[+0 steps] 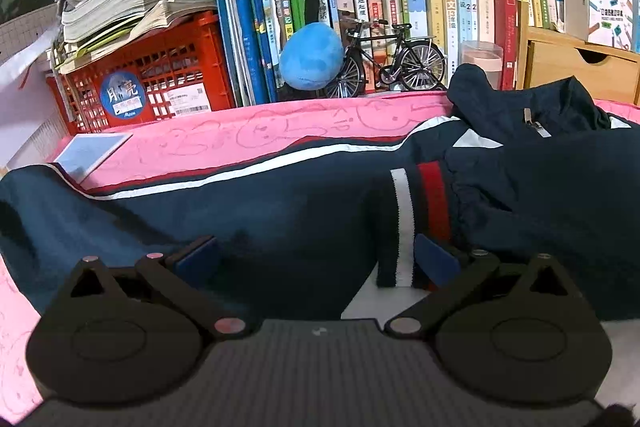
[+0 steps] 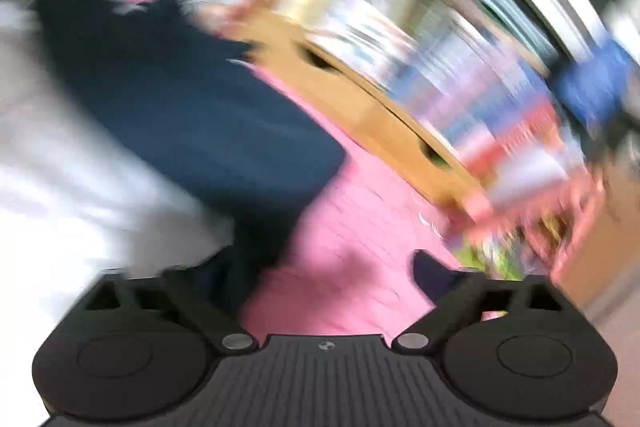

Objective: Fold clothes

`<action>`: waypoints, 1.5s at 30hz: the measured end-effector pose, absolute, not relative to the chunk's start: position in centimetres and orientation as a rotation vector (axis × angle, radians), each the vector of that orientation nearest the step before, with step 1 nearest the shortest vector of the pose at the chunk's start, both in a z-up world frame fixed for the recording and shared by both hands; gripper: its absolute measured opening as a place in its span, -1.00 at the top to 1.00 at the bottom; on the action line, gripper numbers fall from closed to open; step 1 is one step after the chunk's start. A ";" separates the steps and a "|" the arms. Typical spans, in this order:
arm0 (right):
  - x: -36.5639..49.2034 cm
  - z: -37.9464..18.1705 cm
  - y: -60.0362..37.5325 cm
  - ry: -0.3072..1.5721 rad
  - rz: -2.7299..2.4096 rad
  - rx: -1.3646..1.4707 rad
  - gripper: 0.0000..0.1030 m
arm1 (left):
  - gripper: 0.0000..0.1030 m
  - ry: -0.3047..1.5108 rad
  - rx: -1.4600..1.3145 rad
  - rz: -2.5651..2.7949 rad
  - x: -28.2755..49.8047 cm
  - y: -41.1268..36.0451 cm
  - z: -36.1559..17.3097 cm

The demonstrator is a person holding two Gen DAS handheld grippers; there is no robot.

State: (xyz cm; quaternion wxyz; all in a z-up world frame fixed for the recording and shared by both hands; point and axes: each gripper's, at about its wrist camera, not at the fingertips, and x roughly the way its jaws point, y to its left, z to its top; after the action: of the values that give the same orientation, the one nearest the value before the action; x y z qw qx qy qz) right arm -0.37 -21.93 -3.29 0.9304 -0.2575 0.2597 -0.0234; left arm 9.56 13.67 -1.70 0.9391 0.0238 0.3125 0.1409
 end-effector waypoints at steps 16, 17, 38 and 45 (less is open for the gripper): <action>4.2 -2.1 -25.1 0.463 -0.192 -0.349 -0.85 | -1.00 0.654 0.099 0.144 8.9 12.4 -1.8; 5.0 -2.3 -26.6 0.501 -0.231 -0.326 -0.86 | -1.00 0.671 0.088 0.119 9.0 12.4 -1.9; 3.5 -2.8 -23.1 0.553 -0.018 -0.418 -0.99 | -1.00 0.584 0.009 0.059 10.7 6.7 3.6; 4.2 -3.0 -24.3 0.588 0.010 -0.343 -1.00 | -1.00 0.677 0.270 0.202 12.5 4.7 -1.3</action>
State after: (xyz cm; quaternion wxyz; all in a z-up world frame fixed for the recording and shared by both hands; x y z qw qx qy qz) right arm 4.19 -24.30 -2.98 0.9427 -0.1680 0.2882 0.0049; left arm 12.52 4.67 -1.32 0.9293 0.1318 0.3306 0.0987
